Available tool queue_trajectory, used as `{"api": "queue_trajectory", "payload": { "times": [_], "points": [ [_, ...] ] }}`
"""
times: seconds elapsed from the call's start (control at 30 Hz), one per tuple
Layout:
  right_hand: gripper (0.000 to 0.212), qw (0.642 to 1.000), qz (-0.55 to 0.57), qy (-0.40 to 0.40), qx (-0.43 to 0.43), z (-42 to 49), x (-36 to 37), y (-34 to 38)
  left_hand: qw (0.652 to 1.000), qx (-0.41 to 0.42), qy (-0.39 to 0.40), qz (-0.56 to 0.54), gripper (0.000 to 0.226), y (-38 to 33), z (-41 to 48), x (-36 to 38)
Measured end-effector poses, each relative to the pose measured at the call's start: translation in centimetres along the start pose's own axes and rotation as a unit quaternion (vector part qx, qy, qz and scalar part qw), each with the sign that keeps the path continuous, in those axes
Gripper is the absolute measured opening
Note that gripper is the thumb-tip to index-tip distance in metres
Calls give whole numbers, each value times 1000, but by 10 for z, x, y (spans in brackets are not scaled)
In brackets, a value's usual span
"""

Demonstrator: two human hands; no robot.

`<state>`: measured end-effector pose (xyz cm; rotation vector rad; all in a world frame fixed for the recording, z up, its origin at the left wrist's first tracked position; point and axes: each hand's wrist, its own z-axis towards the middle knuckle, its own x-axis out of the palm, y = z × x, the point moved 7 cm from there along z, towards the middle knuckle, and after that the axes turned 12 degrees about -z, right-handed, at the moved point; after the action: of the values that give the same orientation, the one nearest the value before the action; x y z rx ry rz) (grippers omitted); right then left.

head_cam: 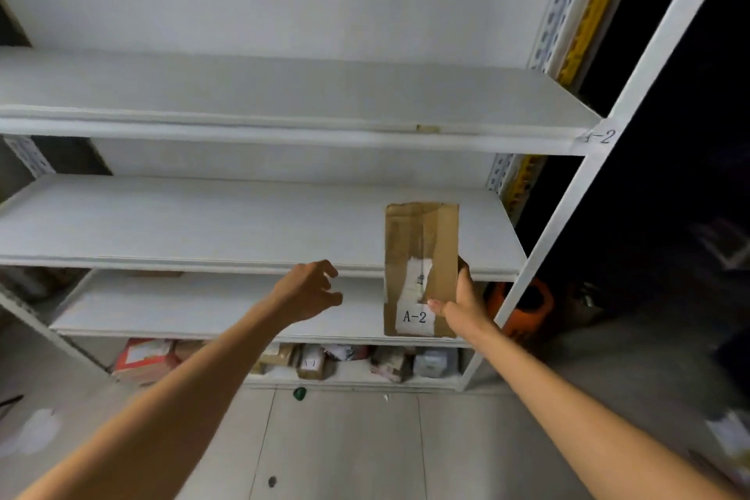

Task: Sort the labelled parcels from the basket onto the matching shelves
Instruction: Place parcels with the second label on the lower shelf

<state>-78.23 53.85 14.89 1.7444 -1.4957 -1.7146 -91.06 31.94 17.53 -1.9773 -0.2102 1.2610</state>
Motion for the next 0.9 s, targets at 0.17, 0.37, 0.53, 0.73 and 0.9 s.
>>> {"api": "queue_trajectory", "payload": {
  "times": [0.17,0.37,0.53,0.73,0.9],
  "points": [
    [86,998,1,-20,60,39,-33,-43,998,25,58,20,45,-33,59,46],
    [76,992,5,-66,103,106,-71,-70,995,51,82,19,43,-57,134,71],
    [82,991,0,-85,106,147,-97,-68,995,46,90,15,40,-62,173,77],
    [89,990,-12,-115,76,186,-118,-71,994,22,104,6,36,-63,183,90],
    [90,990,12,-133,51,226,-126,-90,992,5,120,29,36,-64,187,106]
  ]
}}
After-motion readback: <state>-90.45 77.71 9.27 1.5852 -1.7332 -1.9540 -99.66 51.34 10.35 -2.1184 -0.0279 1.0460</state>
